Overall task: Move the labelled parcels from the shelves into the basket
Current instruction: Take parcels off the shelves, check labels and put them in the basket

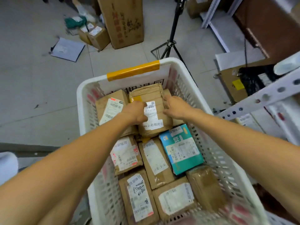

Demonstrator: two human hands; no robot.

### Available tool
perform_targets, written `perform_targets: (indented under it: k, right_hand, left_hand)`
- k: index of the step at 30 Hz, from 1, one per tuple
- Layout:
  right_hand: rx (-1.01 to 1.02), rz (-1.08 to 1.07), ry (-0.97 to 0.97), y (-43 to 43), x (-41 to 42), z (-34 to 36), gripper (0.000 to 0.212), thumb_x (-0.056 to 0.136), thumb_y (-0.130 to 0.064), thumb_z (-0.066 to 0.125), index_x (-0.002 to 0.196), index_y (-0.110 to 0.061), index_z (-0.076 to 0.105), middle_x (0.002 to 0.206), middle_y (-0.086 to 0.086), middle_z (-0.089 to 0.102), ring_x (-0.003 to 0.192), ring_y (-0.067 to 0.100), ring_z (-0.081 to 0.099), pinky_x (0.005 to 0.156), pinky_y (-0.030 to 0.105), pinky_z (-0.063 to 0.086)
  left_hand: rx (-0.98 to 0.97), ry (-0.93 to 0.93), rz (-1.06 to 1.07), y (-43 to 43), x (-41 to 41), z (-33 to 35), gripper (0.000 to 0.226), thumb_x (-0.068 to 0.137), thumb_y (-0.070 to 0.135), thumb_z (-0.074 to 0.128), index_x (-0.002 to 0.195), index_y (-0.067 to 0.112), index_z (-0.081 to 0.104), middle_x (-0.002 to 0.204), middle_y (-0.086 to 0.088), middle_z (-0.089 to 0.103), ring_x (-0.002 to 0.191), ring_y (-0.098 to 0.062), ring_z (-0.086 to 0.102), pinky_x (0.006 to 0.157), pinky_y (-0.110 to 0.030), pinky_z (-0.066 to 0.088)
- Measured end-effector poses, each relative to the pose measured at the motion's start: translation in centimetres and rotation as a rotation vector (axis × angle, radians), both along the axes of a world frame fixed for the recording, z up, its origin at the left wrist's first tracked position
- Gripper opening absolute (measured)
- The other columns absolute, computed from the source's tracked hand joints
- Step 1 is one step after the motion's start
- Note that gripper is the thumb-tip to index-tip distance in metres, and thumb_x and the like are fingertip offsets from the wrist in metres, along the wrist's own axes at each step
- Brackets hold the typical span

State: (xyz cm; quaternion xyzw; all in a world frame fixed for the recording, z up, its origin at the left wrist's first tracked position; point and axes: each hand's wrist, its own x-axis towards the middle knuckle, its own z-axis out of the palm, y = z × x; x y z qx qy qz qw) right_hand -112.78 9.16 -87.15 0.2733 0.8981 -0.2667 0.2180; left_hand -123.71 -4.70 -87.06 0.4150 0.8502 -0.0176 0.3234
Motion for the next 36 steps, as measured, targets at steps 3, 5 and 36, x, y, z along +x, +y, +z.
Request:
perform_targets:
  k: [3,5,36]
  right_hand:
    - [0.029,0.096,-0.078,-0.7,0.0,5.4,0.053,0.086,-0.03,0.069,0.13,-0.008,0.049,0.13,0.013,0.057,0.116,0.031,0.054,0.094,0.039,0.047]
    - [0.054,0.174,-0.096,-1.7,-0.2,9.2,0.06,0.085,-0.036,0.07,0.134,-0.009,0.048,0.135,0.011,0.054,0.12,0.03,0.053,0.094,0.036,0.046]
    - [0.263,1.647,0.52,-42.9,18.7,45.0,0.055,0.083,-0.037,0.071,0.131,-0.013,0.055,0.111,0.011,0.065,0.09,0.023,0.062,0.086,0.041,0.055]
  left_hand:
    - [0.03,-0.009,0.035,-1.2,-0.2,5.0,0.06,0.083,0.028,0.067,0.138,0.017,0.045,0.133,-0.01,0.055,0.118,-0.028,0.053,0.09,-0.037,0.048]
    - [0.067,0.009,0.073,-2.5,-0.5,9.1,0.056,0.082,0.03,0.068,0.133,0.017,0.051,0.13,-0.008,0.057,0.115,-0.027,0.055,0.086,-0.035,0.048]
    - [0.062,0.446,1.43,-42.7,42.0,42.9,0.043,0.08,0.031,0.071,0.119,0.013,0.063,0.116,-0.005,0.064,0.1,-0.023,0.062,0.088,-0.036,0.051]
